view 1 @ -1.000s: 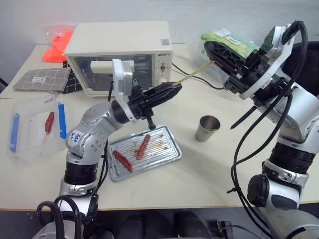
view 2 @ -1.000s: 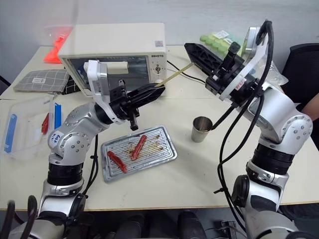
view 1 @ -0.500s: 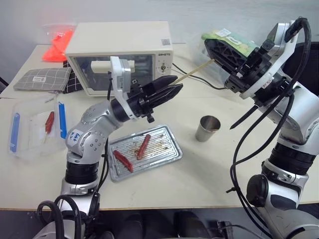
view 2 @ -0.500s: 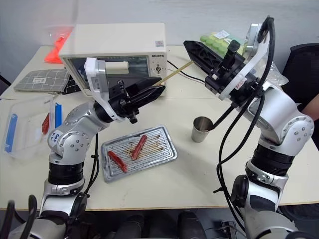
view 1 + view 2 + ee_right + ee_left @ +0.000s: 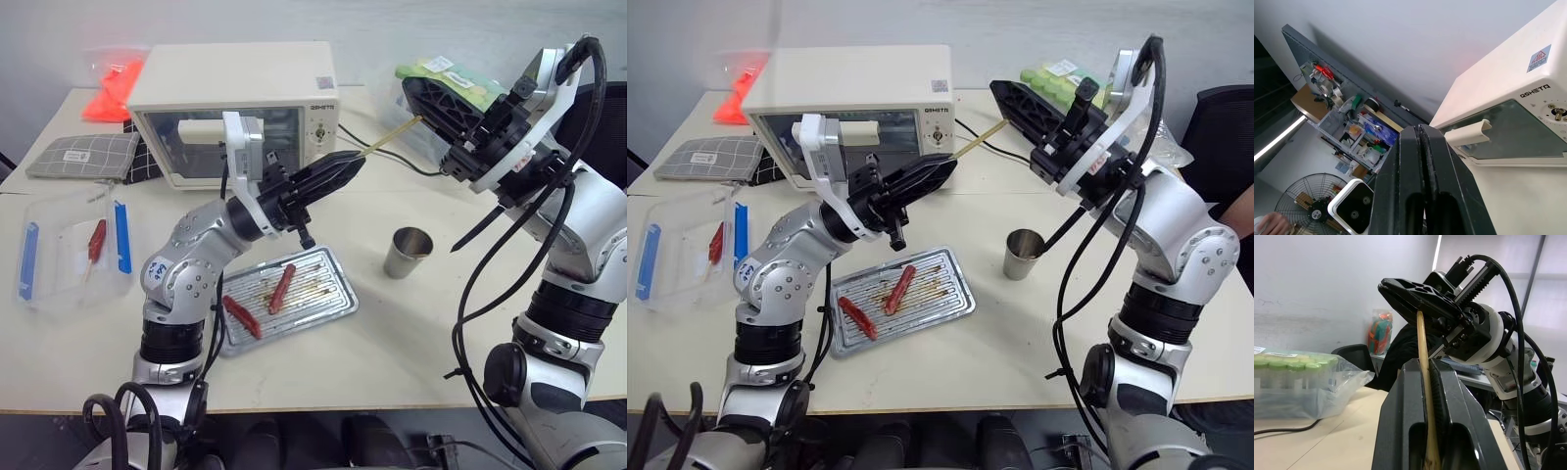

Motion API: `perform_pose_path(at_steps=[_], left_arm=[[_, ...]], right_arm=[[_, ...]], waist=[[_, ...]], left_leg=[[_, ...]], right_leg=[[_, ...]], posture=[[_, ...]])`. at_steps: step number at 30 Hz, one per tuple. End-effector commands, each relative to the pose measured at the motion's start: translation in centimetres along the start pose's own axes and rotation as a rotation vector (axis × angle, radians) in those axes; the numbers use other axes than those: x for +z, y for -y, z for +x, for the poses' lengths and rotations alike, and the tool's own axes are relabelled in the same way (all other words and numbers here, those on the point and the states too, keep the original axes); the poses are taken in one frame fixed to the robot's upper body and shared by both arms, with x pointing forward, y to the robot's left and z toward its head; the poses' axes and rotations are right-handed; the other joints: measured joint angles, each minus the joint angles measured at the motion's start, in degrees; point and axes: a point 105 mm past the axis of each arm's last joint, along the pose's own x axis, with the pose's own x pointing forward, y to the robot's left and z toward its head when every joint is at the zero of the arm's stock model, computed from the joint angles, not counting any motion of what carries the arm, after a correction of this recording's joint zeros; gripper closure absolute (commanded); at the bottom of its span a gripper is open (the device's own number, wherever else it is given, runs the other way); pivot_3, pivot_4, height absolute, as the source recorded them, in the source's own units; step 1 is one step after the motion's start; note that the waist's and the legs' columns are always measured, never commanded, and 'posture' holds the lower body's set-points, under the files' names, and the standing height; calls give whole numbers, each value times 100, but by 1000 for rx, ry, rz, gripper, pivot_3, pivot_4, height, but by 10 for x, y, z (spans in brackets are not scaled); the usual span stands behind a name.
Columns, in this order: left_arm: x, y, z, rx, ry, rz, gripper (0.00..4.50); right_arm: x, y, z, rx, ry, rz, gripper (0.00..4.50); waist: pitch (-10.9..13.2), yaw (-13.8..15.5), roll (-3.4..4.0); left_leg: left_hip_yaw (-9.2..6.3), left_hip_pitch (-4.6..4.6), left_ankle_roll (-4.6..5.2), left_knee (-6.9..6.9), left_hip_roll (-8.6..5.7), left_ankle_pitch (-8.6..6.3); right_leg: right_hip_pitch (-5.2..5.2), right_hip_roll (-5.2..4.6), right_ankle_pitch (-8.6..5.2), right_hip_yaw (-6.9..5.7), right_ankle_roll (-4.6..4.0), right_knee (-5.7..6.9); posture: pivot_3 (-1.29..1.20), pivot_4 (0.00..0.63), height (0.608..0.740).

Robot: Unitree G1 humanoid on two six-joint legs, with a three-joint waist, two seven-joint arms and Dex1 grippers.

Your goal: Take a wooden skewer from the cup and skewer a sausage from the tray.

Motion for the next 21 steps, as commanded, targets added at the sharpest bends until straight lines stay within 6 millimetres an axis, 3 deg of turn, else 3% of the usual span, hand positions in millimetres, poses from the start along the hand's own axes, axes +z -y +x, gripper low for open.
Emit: perform_pose_path(at_steps=[1,6,10,16,21], left_arm=[[16,-8,-7,47,10,78,4500],[23,-17,-22,94,-29,111,4500],[27,-20,-41,128,-93,144,4500],[47,-3,-111,188,-336,168,4500],[69,17,-161,254,-526,148,4500]], right_arm=[[1,-12,-3,46,9,-23,4056],[-2,-9,-11,31,-62,-90,2913],[-9,-12,-20,38,-175,-182,2913],[-70,0,-10,48,-582,-711,2913],[-100,23,17,107,-683,-864,2913]], waist=[[0,-1,0],[0,1,0],[0,10,0],[4,-118,5],[7,-134,5]], left_leg=[[0,0,0,0,0,0],[0,0,0,-1,0,0],[0,-2,1,-2,0,0],[-6,4,0,-33,3,0],[-9,7,-5,-36,1,2]], right_leg=[[0,0,0,0,0,0],[-1,0,0,0,0,0],[0,-1,0,1,0,-6],[-15,12,-1,24,-2,-10],[-31,4,-1,32,-7,-22]], posture=[[0,150,740],[0,150,740],[0,150,740],[0,150,740],[0,150,740]])
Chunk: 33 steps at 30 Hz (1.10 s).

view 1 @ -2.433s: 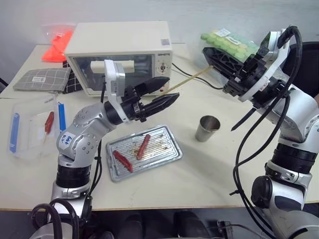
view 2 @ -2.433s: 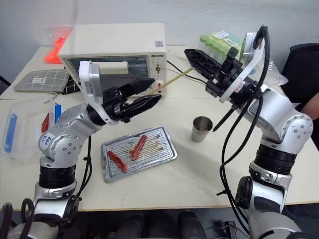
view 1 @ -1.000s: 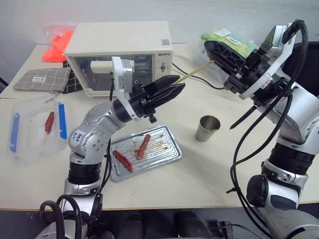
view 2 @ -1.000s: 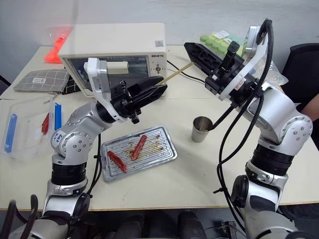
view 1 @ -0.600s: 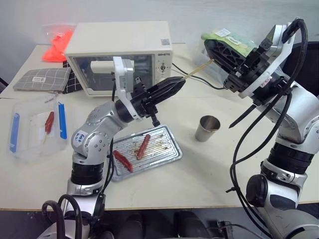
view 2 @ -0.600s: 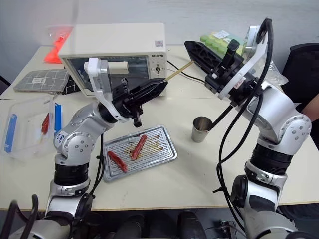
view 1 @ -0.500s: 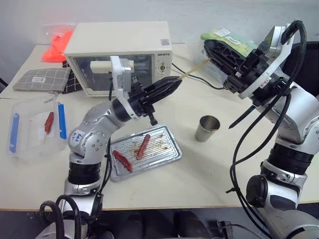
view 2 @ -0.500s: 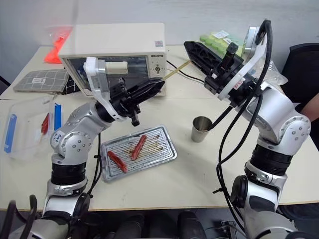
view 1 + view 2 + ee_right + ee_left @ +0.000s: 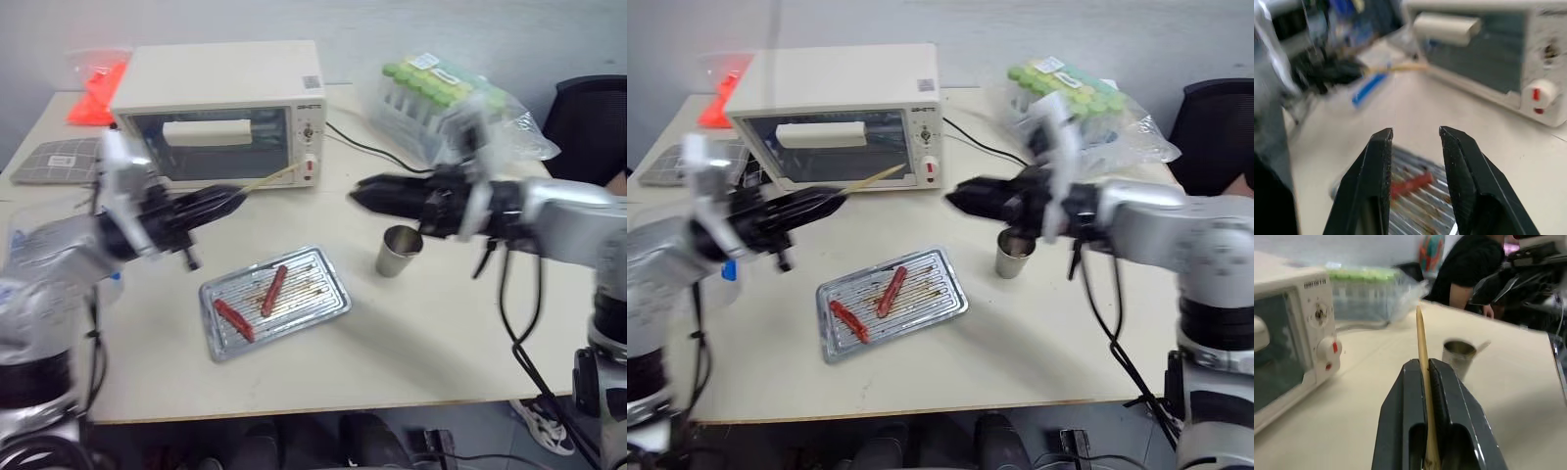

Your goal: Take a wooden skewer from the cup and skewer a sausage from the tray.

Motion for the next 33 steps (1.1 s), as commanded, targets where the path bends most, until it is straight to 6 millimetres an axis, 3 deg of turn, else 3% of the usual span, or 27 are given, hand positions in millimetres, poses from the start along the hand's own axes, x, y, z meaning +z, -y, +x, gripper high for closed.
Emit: perform_pose_path(at_steps=[1,4,7,11,17,21,26,33], left_arm=[[14,10,-39,14,-73,44,4500],[14,9,-58,59,-126,45,4500],[16,9,-74,118,-141,46,4500],[15,9,-86,174,-140,43,4500],[13,16,-87,188,-132,45,4500],[13,22,-85,196,-123,49,4500],[13,26,-80,181,-114,47,4500],[15,25,-75,177,-105,46,4500]], right_arm=[[-1,-3,27,58,-16,-178,2913],[-7,-8,44,137,-37,-267,2229],[-23,-11,60,239,-109,-478,1492],[-46,-20,75,454,-179,-794,1492],[-62,-13,98,589,-229,-965,1492],[-76,-6,127,612,-260,-1026,1492],[-100,-3,132,670,-308,-1061,1492],[-110,-2,140,675,-310,-1063,1492]], waist=[[1,25,1],[2,85,1],[2,118,1],[2,126,1],[2,40,1],[2,-55,0],[2,-158,0],[2,-233,0]], left_leg=[[-2,1,0,3,-5,0],[-7,-1,0,2,-9,0],[-5,-3,0,2,-13,0],[-4,-1,0,1,-13,-1],[-2,1,-3,1,-13,0],[-2,7,-10,0,-11,2],[-8,10,-14,1,-10,2],[-7,22,-19,3,-8,2]], right_leg=[[1,-7,0,-3,0,0],[1,-12,0,-10,-1,-3],[-1,-15,0,-11,-1,-6],[-4,-13,0,-13,-1,-4],[-9,-14,1,-21,-2,9],[-9,-13,3,-29,-5,14],[-8,-14,3,-41,-6,50],[-4,-12,3,-46,-7,58]], posture=[[0,150,740],[0,150,740],[0,150,740],[0,150,740],[0,150,740],[0,150,740],[0,150,740],[0,150,740]])
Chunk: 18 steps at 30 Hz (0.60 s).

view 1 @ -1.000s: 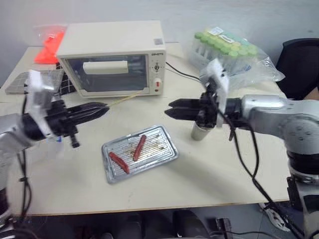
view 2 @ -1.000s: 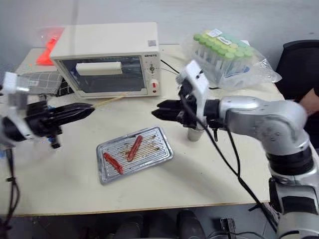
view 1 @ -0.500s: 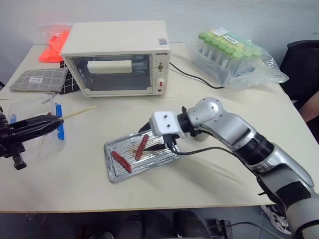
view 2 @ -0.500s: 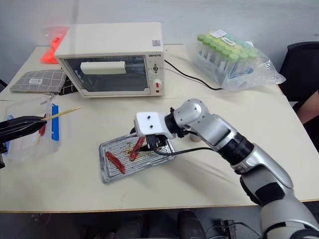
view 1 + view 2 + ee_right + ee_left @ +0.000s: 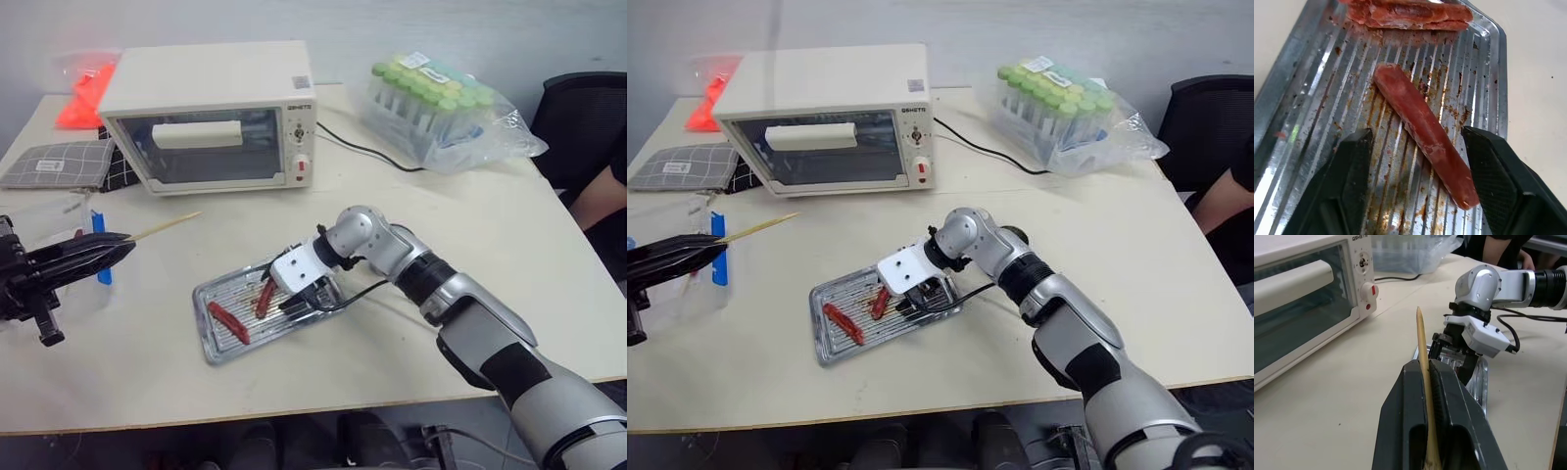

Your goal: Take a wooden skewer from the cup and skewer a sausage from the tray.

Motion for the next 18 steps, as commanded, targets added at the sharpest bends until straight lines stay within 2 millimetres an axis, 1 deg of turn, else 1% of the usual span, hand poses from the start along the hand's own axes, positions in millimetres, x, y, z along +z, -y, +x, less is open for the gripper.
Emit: perform_pose_path(at_steps=[1,4,7,10,13,15,16,18], left_arm=[[8,3,1,-6,19,31,4500],[10,1,2,-5,24,31,4500],[11,0,3,-4,30,31,4500],[12,-2,5,-4,34,33,4500],[12,-3,6,-1,41,36,4500],[12,-4,7,2,45,39,4500],[13,-4,7,3,47,39,4500],[13,-5,7,5,50,40,4500]], right_arm=[[2,4,5,-5,0,-8,1492],[3,7,9,-10,10,15,1492],[0,4,12,16,0,58,1492],[-4,-2,15,65,-10,135,1492],[-6,-4,17,89,-10,225,2010],[-5,-2,17,90,0,268,2566],[-4,-3,16,96,4,281,2751],[-5,-5,16,110,3,292,3261]], waist=[[0,-33,0],[0,-78,0],[0,-99,0],[0,-104,1],[0,-104,1],[0,-108,1],[0,-108,1],[0,-107,1]], left_leg=[[0,1,-1,0,0,0],[-2,4,-2,0,0,1],[-4,5,-4,0,0,1],[-4,7,-5,0,0,2],[-6,8,-5,1,0,2],[-6,11,-5,0,0,2],[-6,12,-7,0,1,2],[-6,13,-8,1,1,3]], right_leg=[[0,0,0,0,0,5],[0,1,0,-1,0,14],[0,1,0,-2,0,17],[0,1,0,-2,0,20],[2,1,0,-3,0,22],[4,1,0,-3,0,22],[5,2,0,-3,0,22],[5,2,0,-3,0,24]], posture=[[0,150,740],[0,150,740],[0,150,740],[0,150,740],[0,150,740],[0,150,740],[0,150,740],[0,150,740]])
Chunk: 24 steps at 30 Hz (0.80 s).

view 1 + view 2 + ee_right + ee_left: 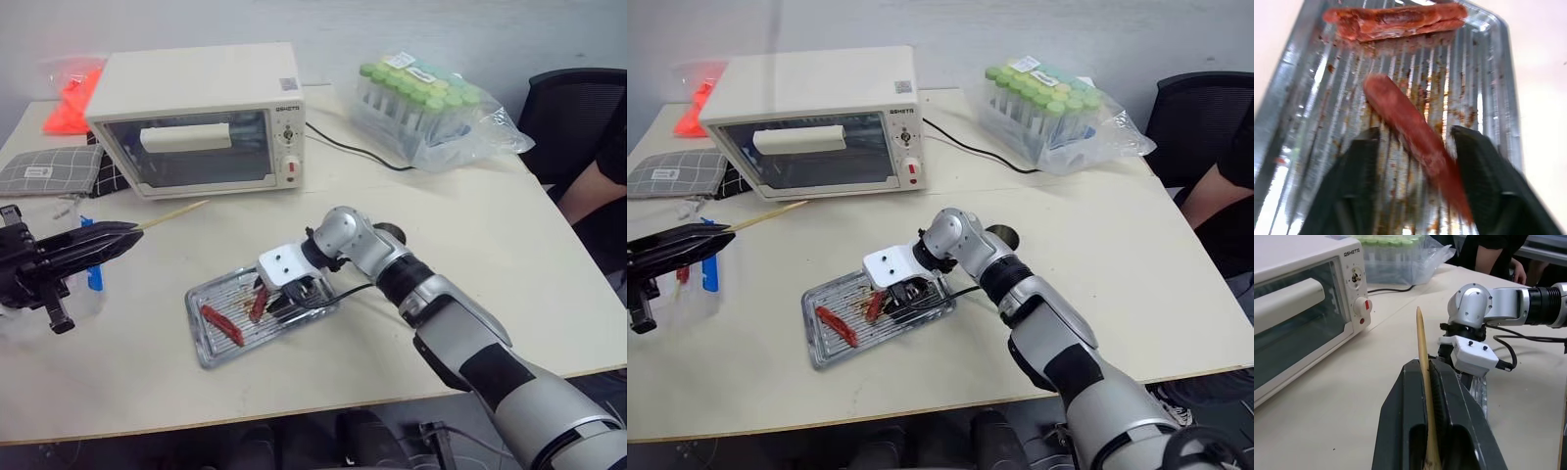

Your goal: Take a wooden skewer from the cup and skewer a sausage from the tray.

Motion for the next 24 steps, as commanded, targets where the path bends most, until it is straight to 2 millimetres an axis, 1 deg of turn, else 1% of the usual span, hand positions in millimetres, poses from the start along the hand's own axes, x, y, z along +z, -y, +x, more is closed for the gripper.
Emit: perform_pose_path(at_steps=[1,16,17,19,22,24], left_arm=[[6,-2,-1,10,20,29,4500],[6,-5,8,-12,34,31,4500],[6,-5,8,-16,35,30,4500],[6,-5,10,-23,36,30,4500],[6,-6,12,-34,38,32,4500],[6,-6,14,-49,39,33,4500]], right_arm=[[-7,-6,2,30,-25,55,3508],[-8,-16,1,30,15,184,3508],[-8,-17,1,30,21,196,3855],[-7,-19,0,29,31,211,4179],[1,-18,-5,24,68,251,4179],[7,-17,-13,18,87,270,4179]], waist=[[0,3,0],[0,16,0],[0,16,0],[0,17,0],[0,20,0],[0,25,0]], left_leg=[[0,0,0,1,0,0],[-2,1,-2,3,-1,0],[-2,1,-2,3,-1,0],[-2,1,-2,2,-1,0],[-3,1,-2,3,-1,-1],[-3,1,-2,3,-1,-1]], right_leg=[[0,0,0,0,0,1],[2,-1,0,0,0,6],[2,-1,0,1,0,6],[2,-1,0,1,0,6],[2,-1,0,1,0,6],[2,-1,0,1,0,6]], posture=[[0,150,740],[0,150,740],[0,150,740],[0,150,740],[0,150,740],[0,150,740]])
